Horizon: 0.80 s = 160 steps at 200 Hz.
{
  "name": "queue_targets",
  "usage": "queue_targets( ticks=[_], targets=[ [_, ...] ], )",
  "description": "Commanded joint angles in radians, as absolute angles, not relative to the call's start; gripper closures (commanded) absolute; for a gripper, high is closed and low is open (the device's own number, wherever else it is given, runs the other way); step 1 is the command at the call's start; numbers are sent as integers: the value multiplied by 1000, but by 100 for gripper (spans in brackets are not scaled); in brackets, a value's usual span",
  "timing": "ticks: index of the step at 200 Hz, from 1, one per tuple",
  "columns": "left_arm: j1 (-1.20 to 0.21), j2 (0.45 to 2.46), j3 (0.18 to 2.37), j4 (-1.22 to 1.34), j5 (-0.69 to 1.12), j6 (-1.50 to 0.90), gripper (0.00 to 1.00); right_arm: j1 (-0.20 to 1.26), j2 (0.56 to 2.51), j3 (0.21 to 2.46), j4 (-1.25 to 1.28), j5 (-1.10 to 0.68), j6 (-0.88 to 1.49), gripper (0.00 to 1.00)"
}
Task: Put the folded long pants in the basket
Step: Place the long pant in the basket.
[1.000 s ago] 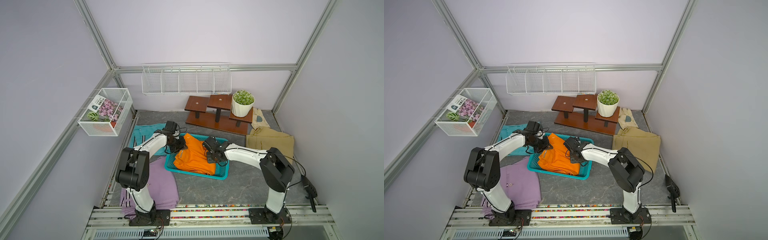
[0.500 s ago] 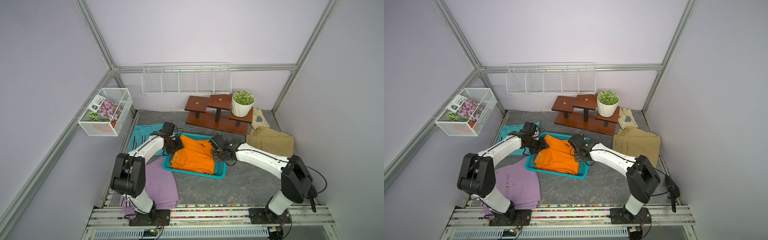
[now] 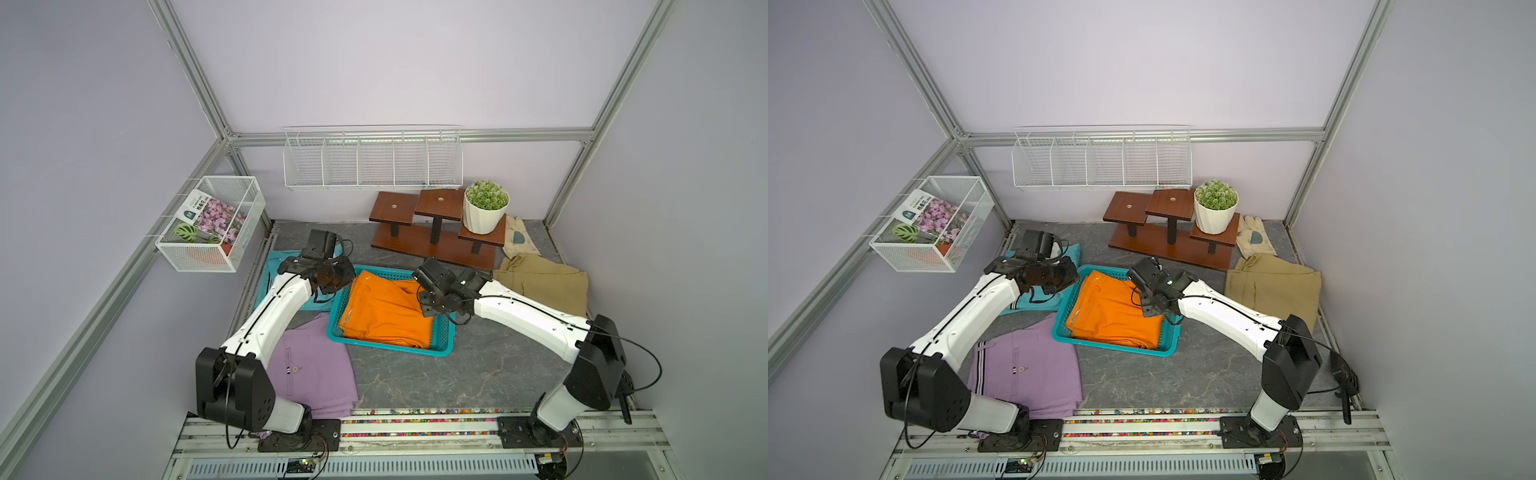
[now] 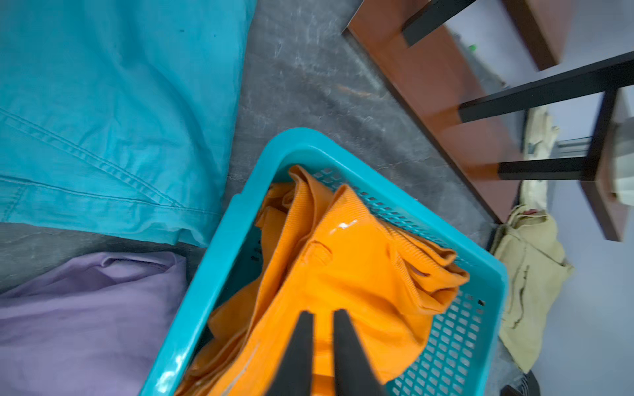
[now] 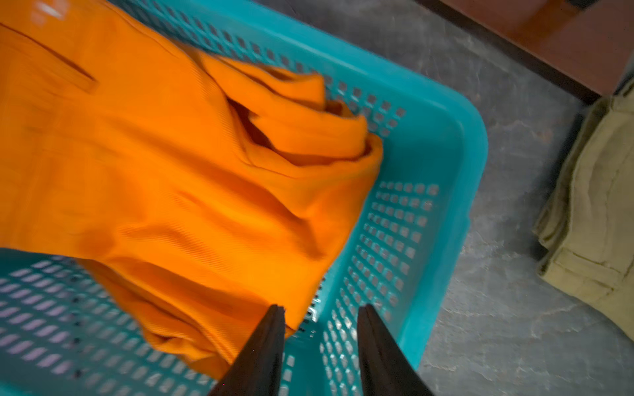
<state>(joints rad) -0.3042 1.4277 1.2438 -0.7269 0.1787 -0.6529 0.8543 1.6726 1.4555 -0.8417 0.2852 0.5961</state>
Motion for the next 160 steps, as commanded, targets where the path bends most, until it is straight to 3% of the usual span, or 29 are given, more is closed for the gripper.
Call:
queue_targets(
  ticks=[1, 28, 53, 119, 160],
  targets=[
    [-329, 1406, 1165, -666, 200, -683, 100, 856, 1781, 1478, -831, 282, 575, 62],
    [-333, 1460, 1064, -514, 299, -688, 100, 845, 1911, 1490, -768, 304, 597, 65],
    [-333, 1587, 1087, -495, 280, -668, 100, 803, 1974, 1475, -724, 301, 607, 68],
    [-334, 1800, 1064, -450, 168, -715, 100, 701, 1939, 1297, -637, 295, 596, 68],
    [-394, 1830, 1008, -379, 172, -749, 100, 654, 1940, 1263, -631, 300, 583, 68]
  ],
)
